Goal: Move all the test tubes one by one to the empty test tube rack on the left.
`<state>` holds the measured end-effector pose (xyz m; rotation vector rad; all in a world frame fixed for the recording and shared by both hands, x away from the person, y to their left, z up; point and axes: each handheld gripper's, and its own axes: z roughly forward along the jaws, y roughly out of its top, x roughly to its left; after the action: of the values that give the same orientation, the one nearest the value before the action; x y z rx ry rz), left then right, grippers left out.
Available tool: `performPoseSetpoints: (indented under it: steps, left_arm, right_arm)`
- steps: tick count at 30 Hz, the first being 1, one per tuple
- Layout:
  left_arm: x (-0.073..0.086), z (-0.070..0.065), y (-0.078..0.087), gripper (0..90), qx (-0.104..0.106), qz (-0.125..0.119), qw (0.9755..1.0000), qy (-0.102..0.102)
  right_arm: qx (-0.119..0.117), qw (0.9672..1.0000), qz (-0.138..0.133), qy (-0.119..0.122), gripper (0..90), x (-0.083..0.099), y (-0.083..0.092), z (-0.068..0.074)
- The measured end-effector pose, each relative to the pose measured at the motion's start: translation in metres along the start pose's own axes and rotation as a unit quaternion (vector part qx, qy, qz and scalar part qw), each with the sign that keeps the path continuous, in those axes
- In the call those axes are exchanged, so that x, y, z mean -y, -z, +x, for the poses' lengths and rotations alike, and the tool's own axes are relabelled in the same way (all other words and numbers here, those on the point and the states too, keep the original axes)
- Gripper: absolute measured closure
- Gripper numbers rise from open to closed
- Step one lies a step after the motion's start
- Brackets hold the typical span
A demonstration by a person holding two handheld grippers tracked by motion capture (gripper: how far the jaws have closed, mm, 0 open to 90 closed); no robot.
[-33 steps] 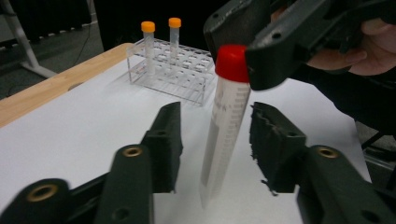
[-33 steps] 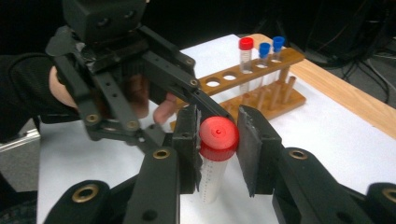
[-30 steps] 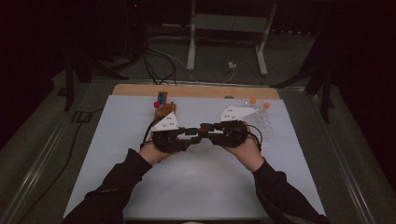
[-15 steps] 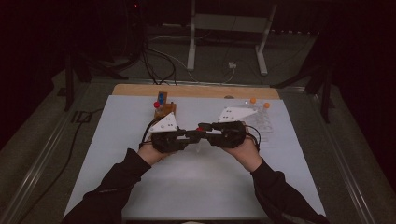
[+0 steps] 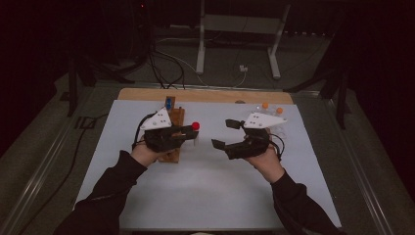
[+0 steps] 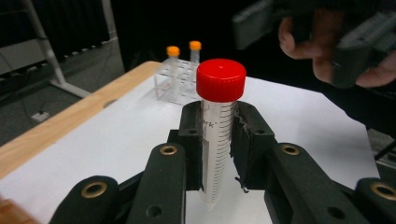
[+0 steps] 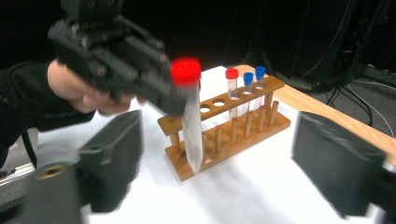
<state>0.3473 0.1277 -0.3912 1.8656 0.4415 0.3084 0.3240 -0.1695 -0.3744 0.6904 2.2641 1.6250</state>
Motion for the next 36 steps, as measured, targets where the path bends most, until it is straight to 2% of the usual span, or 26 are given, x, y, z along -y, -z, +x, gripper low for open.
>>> performPoseSetpoints:
  steps: [4,6,12,19,27,31,32,36]
  left_arm:
    - [-0.003,0.009,0.012,75.9,-0.024,0.0,0.9997,0.002]
    - [-0.004,0.013,0.018,75.9,-0.034,-0.003,0.9994,0.006]
    - [-0.002,0.027,0.031,75.9,-0.068,0.0,0.9976,0.014]
    - [0.003,0.046,0.041,75.9,-0.108,0.003,0.9938,0.027]
    - [0.011,0.064,0.041,75.9,-0.141,0.002,0.9891,0.042]
    - [0.017,0.07,0.037,75.9,-0.15,0.002,0.9876,0.046]
    - [0.019,0.071,0.035,75.9,-0.158,0.003,0.9865,0.044]
    - [0.025,0.077,0.031,76.0,-0.167,-0.001,0.9845,0.054]
  right_arm:
    - [-0.001,1.0,0.004,-0.002,2.1,0.004,0.004,-0.001]
    - [0.008,1.0,0.005,0.001,0.0,0.006,0.006,0.0]
    - [0.011,0.9999,-0.005,0.001,0.0,0.01,0.012,0.002]
    - [0.013,0.9999,-0.008,0.0,0.0,0.014,0.016,0.0]
    - [0.012,0.9999,-0.006,-0.005,0.0,0.019,0.017,0.0]
    - [0.01,0.9999,-0.006,-0.007,0.0,0.021,0.018,-0.001]
    - [0.01,0.9999,-0.005,-0.006,0.0,0.021,0.019,-0.001]
    - [0.009,0.9999,-0.006,-0.007,0.0,0.021,0.02,-0.001]
